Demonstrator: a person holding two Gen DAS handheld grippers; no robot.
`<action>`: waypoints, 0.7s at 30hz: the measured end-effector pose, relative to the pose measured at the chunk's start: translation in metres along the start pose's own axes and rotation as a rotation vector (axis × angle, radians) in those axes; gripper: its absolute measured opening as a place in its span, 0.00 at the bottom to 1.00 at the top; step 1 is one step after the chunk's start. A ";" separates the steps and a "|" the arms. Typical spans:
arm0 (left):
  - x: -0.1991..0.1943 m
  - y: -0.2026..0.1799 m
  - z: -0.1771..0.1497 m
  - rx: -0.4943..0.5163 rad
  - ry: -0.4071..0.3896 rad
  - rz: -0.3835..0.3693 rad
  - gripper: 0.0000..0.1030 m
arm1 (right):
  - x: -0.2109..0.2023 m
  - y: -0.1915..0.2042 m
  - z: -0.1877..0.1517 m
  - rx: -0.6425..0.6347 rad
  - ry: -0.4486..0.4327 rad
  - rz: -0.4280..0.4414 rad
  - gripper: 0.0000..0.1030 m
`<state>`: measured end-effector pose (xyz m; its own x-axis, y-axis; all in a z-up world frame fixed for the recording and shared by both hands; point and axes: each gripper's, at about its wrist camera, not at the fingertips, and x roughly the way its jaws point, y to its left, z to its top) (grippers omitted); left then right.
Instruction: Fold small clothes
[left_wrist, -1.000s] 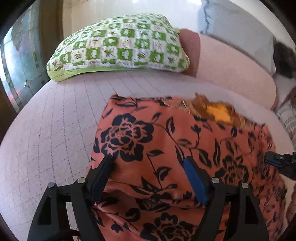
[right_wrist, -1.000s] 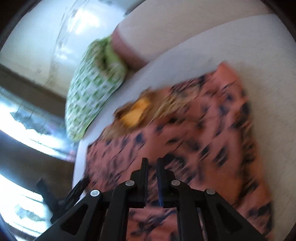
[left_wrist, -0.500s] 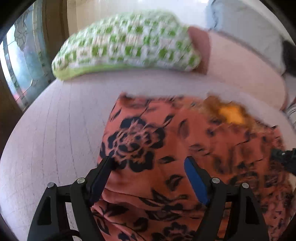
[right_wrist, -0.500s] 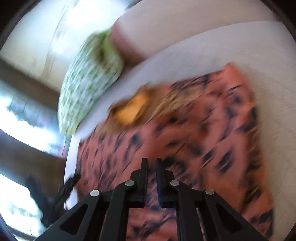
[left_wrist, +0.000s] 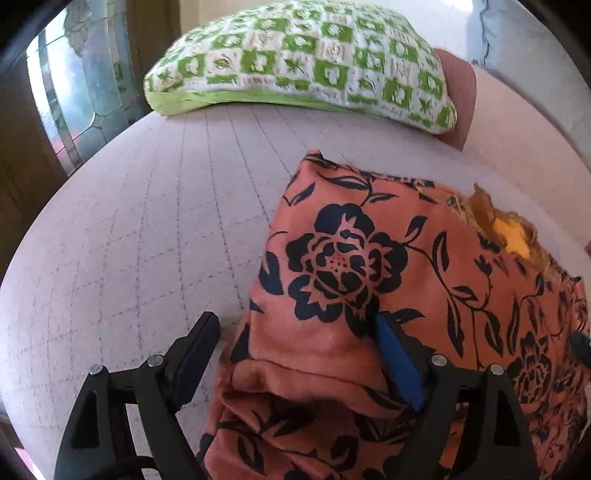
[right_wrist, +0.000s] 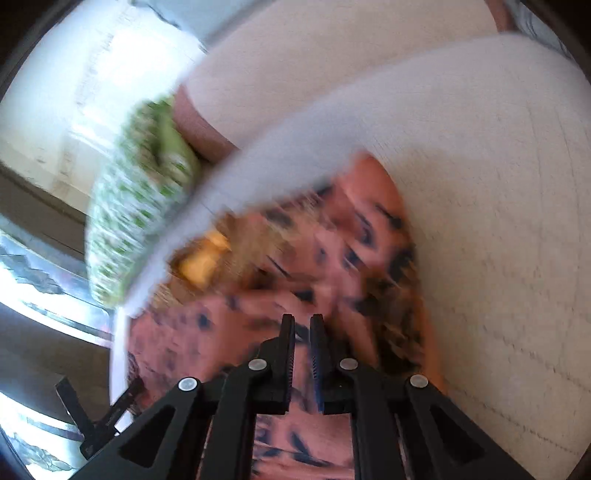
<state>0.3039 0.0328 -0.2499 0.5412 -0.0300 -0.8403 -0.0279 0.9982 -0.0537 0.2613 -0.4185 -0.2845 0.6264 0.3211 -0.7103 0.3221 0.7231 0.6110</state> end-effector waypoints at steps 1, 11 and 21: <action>-0.005 0.002 0.000 -0.009 0.006 -0.017 0.83 | -0.008 0.001 -0.003 0.012 -0.014 0.003 0.10; -0.029 0.015 -0.024 0.011 -0.009 -0.039 0.84 | -0.026 0.010 -0.045 -0.062 0.042 -0.032 0.12; -0.101 0.043 -0.079 0.073 -0.097 -0.090 0.84 | -0.093 0.037 -0.104 -0.209 0.028 0.109 0.14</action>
<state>0.1815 0.0742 -0.2098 0.6175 -0.1182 -0.7777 0.0836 0.9929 -0.0846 0.1415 -0.3580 -0.2326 0.6286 0.4188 -0.6554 0.0976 0.7935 0.6007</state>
